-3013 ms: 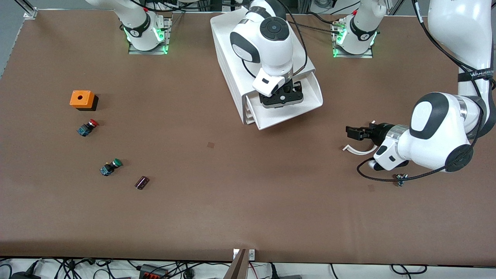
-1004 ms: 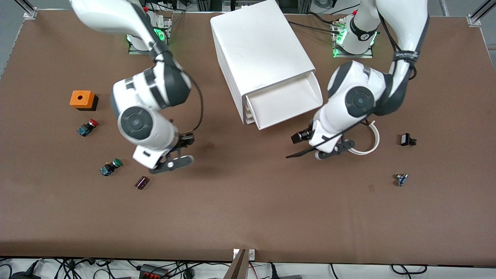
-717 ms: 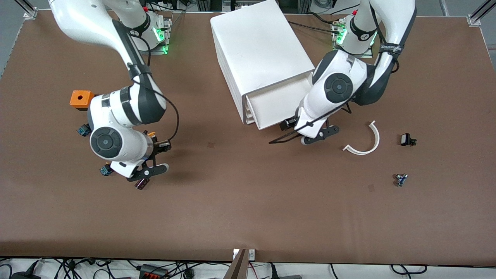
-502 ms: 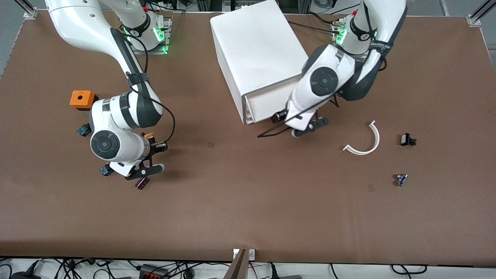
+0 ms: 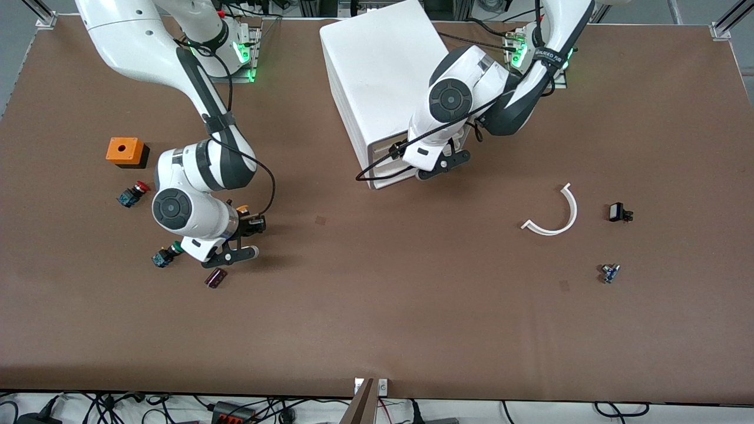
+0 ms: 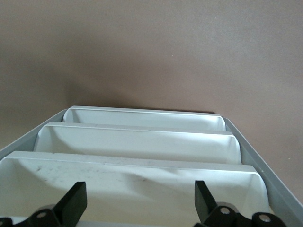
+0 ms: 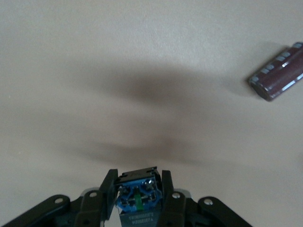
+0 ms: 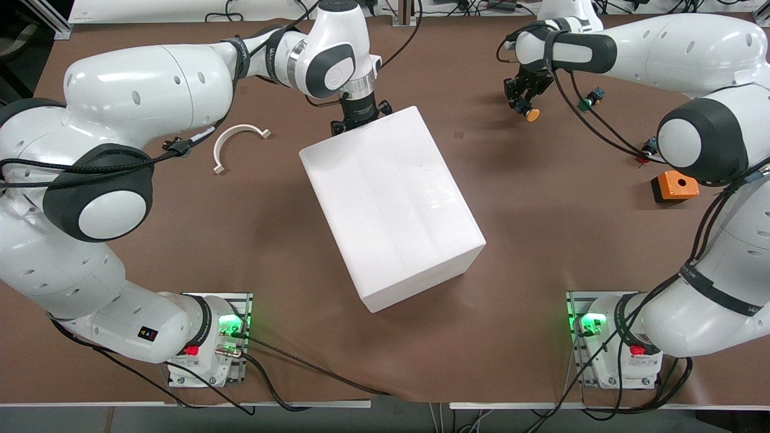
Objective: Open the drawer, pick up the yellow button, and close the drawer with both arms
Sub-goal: 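Push the drawer shut with the left gripper while the right gripper holds the button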
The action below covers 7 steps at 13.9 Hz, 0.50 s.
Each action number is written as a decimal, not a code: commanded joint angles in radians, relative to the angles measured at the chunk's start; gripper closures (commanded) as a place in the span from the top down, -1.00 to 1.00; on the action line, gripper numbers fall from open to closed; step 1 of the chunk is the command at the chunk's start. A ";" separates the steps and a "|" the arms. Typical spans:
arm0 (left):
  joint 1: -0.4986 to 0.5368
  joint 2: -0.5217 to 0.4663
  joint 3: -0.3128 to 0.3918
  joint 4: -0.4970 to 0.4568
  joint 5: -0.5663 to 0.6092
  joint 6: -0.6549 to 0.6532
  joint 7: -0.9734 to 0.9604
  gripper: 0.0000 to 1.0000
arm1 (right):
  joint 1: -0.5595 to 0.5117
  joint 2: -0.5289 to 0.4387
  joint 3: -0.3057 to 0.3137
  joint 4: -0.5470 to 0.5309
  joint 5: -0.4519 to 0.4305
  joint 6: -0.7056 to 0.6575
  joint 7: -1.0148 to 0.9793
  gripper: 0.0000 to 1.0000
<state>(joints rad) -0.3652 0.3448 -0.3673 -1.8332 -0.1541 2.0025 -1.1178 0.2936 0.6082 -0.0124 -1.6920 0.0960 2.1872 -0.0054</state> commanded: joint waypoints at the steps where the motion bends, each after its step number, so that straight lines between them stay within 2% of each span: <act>1: 0.014 -0.030 -0.019 -0.017 0.011 -0.022 -0.007 1.00 | -0.005 0.059 0.008 -0.014 0.016 0.103 0.004 -1.00; 3: 0.018 -0.029 -0.016 0.001 0.019 -0.022 0.007 1.00 | -0.002 0.093 0.008 -0.014 0.016 0.150 0.011 -1.00; 4: 0.034 -0.029 -0.010 0.029 0.024 -0.024 0.024 1.00 | -0.002 0.093 0.008 -0.008 0.016 0.155 0.025 -0.67; 5: 0.064 -0.029 -0.007 0.049 0.025 -0.031 0.050 1.00 | 0.001 0.085 0.008 0.001 0.016 0.151 0.047 0.67; 6: 0.110 -0.029 -0.007 0.075 0.027 -0.060 0.085 1.00 | 0.002 0.064 0.009 0.015 0.016 0.134 0.068 1.00; 7: 0.148 -0.029 -0.007 0.112 0.045 -0.111 0.145 1.00 | 0.002 0.026 0.008 0.041 0.013 0.059 0.077 1.00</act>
<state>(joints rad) -0.3037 0.3295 -0.3655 -1.7821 -0.1479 1.9786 -1.0655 0.2948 0.6862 -0.0107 -1.6842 0.0982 2.3174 0.0401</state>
